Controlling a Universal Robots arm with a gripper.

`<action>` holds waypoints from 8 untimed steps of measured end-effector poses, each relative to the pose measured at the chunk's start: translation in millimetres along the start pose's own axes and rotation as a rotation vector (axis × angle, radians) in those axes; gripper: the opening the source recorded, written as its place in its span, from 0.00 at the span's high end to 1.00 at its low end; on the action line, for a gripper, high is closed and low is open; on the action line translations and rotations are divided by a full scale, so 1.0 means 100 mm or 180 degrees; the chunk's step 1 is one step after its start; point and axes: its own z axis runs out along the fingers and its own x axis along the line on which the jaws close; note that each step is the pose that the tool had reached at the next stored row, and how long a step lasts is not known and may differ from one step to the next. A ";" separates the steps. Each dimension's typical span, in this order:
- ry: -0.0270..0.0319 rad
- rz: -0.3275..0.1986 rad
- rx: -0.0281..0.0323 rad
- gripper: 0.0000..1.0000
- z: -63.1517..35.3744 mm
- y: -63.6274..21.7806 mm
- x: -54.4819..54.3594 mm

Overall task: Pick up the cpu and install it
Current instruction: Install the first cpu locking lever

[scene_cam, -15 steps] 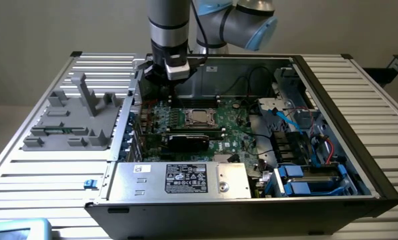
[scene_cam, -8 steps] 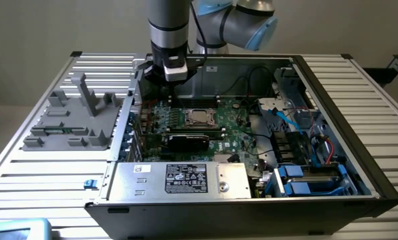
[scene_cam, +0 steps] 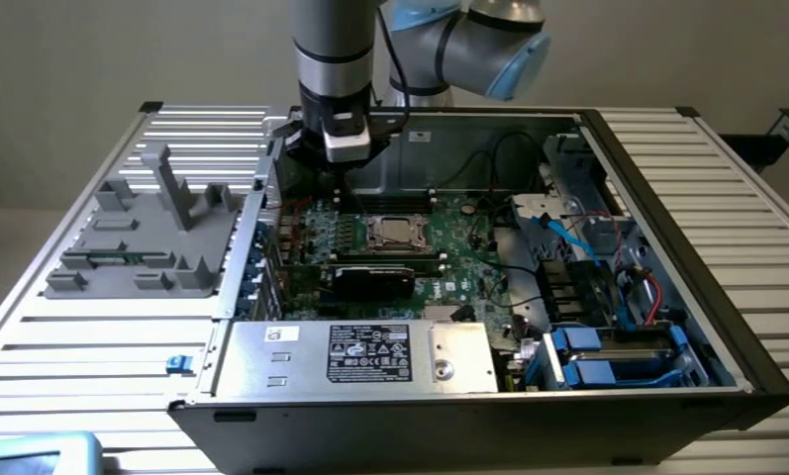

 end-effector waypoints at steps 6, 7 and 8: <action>0.0000 0.0000 0.0001 0.89 0.046 -0.021 0.00; 0.0001 0.0000 0.0002 0.89 0.057 -0.025 0.00; 0.0001 0.0000 0.0004 0.89 0.066 -0.028 0.00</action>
